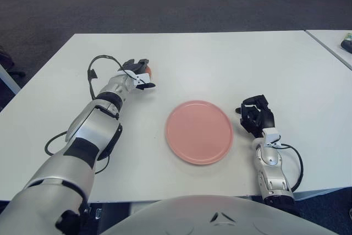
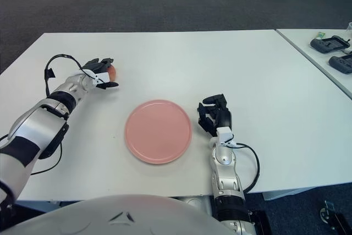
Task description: Put the apple into the plate.
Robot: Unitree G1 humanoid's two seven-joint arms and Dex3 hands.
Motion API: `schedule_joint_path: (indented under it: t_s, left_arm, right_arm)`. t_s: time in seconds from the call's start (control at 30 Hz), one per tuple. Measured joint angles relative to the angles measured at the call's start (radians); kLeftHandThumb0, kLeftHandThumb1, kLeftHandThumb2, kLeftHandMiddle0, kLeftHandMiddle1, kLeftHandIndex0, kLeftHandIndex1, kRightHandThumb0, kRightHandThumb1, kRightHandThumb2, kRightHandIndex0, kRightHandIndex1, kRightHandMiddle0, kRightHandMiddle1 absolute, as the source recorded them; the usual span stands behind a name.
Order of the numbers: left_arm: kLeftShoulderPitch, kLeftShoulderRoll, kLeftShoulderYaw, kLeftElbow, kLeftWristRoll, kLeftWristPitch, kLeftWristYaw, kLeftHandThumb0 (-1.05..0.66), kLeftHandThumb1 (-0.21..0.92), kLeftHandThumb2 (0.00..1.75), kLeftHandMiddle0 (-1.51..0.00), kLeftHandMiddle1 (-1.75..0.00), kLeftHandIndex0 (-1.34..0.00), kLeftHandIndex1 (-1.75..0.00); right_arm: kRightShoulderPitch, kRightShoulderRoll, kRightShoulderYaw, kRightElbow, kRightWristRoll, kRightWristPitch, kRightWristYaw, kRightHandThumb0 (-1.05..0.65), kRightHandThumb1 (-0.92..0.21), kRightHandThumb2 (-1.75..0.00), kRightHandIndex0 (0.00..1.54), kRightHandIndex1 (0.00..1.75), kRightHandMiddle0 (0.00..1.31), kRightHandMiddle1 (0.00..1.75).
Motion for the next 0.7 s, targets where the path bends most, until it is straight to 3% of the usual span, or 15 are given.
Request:
schedule_joint_path:
  t_s: [0.13,0.27,0.5,0.57,0.63,0.7]
  left_arm:
    - [0.004,-0.003,-0.005,0.0,0.003,0.002,0.037,-0.8,0.63,0.65,-0.05,-1.2,-0.01,-1.38]
    - [0.005,-0.011,-0.003,-0.001,0.002,0.002,0.061,-0.72,0.51,0.82,-0.12,-1.36,-0.06,-1.65]
    - [0.012,-0.016,0.013,0.0,-0.005,0.001,0.064,-0.54,0.4,0.98,-0.28,-1.66,-0.22,-1.74]
    - [0.013,-0.017,0.016,0.001,-0.005,0.001,0.062,-0.48,0.44,1.04,-0.34,-1.7,-0.34,-1.74]
    - [0.015,-0.017,0.018,0.002,-0.005,0.003,0.06,-0.25,0.38,1.14,-0.5,-1.62,-0.38,-1.74]
    - [0.015,-0.017,0.019,0.003,-0.005,0.006,0.056,-0.13,0.35,1.2,-0.59,-1.58,-0.4,-1.75]
  right_arm:
    - [0.001,0.0,-0.001,0.0,-0.001,-0.002,-0.004,-0.36,-0.79,-0.7,0.6,1.21,0.27,1.75]
    - [0.002,0.0,-0.002,-0.001,-0.001,-0.002,-0.005,-0.36,-0.79,-0.7,0.59,1.21,0.27,1.75]
    - [0.005,0.0,-0.002,-0.005,-0.001,-0.002,-0.005,-0.36,-0.79,-0.7,0.59,1.2,0.27,1.75]
    - [0.006,0.0,-0.002,-0.006,-0.001,-0.002,-0.005,-0.36,-0.79,-0.7,0.59,1.2,0.27,1.75]
    - [0.007,0.0,-0.003,-0.007,-0.001,-0.002,-0.005,-0.36,-0.79,-0.7,0.58,1.2,0.27,1.75]
    - [0.008,0.001,-0.003,-0.008,-0.001,-0.002,-0.005,-0.36,-0.79,-0.7,0.58,1.2,0.27,1.75]
